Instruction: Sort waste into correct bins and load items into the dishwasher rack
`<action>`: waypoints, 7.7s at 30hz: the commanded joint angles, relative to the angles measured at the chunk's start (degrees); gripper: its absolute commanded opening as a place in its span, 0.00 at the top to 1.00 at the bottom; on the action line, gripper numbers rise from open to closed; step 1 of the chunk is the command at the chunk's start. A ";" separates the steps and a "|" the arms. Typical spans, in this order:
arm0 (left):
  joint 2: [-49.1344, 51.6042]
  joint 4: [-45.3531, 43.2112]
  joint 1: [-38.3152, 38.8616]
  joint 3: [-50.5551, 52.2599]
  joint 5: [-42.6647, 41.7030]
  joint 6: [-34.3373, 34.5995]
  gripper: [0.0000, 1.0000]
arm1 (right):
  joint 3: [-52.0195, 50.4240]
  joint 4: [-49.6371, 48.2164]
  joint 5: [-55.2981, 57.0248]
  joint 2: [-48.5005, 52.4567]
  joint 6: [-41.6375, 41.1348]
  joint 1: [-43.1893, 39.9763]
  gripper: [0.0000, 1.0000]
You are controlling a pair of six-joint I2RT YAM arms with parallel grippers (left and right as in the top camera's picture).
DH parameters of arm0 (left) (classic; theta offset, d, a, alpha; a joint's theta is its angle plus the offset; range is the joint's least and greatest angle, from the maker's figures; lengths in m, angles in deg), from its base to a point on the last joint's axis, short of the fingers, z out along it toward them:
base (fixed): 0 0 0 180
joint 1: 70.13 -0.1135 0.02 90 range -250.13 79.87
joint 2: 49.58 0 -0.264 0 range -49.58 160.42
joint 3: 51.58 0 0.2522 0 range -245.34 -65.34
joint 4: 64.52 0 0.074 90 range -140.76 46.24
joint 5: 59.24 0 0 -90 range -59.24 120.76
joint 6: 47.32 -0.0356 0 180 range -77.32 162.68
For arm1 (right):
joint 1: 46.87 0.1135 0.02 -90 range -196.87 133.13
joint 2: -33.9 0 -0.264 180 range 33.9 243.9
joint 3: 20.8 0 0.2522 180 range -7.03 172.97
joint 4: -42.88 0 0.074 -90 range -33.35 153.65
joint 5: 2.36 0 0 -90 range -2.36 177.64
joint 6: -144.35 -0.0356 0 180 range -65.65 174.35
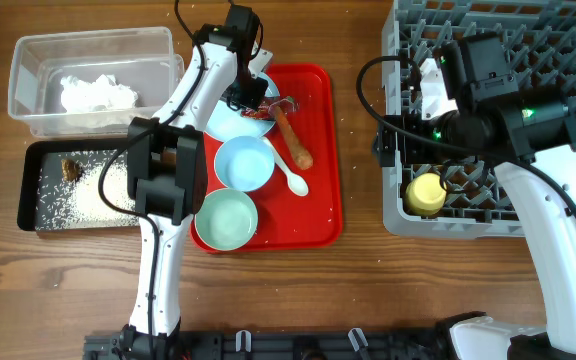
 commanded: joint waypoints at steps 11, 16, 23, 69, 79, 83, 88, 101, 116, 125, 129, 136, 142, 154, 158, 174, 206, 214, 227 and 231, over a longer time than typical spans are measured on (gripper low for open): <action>-11.65 -0.35 -5.90 -0.50 -1.11 14.01 0.96 | -0.59 0.02 1.09 0.39 0.76 0.00 0.00; -16.83 0.17 -9.99 -0.50 -1.07 15.63 0.96 | -0.59 0.02 1.09 0.39 0.76 0.02 0.00; -16.63 1.90 -12.72 -0.48 -13.86 5.18 0.89 | -0.59 -1.09 1.03 0.39 0.57 0.02 0.00; 5.09 4.66 -3.10 -0.37 -6.60 32.24 0.79 | -0.59 0.13 1.07 0.39 0.74 0.02 0.00; -0.66 7.80 -6.12 -0.50 -7.37 31.45 0.96 | -0.59 0.22 1.07 0.39 0.79 0.02 0.00; -7.08 7.54 -7.06 -0.50 -7.48 31.43 0.96 | -0.59 0.22 1.07 0.39 0.72 0.02 0.00; -9.92 3.85 -6.23 -0.48 -6.27 28.70 0.68 | -0.59 0.24 1.07 0.39 0.74 0.02 0.00; 1.25 4.68 -1.73 -0.46 1.95 39.04 0.01 | -0.59 0.42 1.07 0.39 0.74 0.02 0.00; -2.27 4.31 -1.60 -0.50 1.99 35.58 0.00 | -0.59 -0.20 1.09 0.39 0.74 0.02 0.00; -4.07 -1.31 -1.64 -0.48 6.71 39.06 0.00 | -0.59 -1.49 1.05 0.39 0.55 0.02 0.00; 0.20 -2.60 -1.64 -0.48 6.69 39.15 0.00 | -0.59 -1.36 1.07 0.39 0.61 0.02 0.00; 1.73 0.98 -1.33 -0.48 6.45 38.53 0.00 | -0.59 -1.49 1.07 0.39 0.66 0.00 0.00; 1.73 5.68 -1.33 -0.48 6.45 37.00 0.25 | -0.59 -1.53 1.07 0.39 0.70 0.02 0.00; -2.56 5.81 -2.21 -0.50 6.43 37.03 0.96 | -0.59 -1.51 1.07 0.39 0.74 0.00 0.01; -11.19 5.73 -4.26 -1.68 6.47 37.03 0.96 | -0.59 -1.46 1.07 0.39 0.70 0.02 0.00; -14.43 1.86 -26.82 -1.49 7.93 37.05 0.00 | -0.59 -1.09 1.05 0.39 0.55 0.02 0.00; -22.80 -13.25 19.89 26.99 6.19 59.21 0.02 | -0.59 -1.09 1.07 0.39 0.68 0.02 0.00; -18.23 -15.93 20.11 27.08 11.82 62.51 0.05 | -0.59 -0.20 1.05 0.39 0.61 0.02 0.00; -13.90 -17.59 20.11 27.08 11.80 63.14 0.54 | -0.59 0.42 1.05 0.39 0.57 0.02 0.00; -13.92 -17.79 20.11 27.06 11.78 62.27 0.76 | -0.59 0.37 1.05 0.39 0.57 0.02 0.00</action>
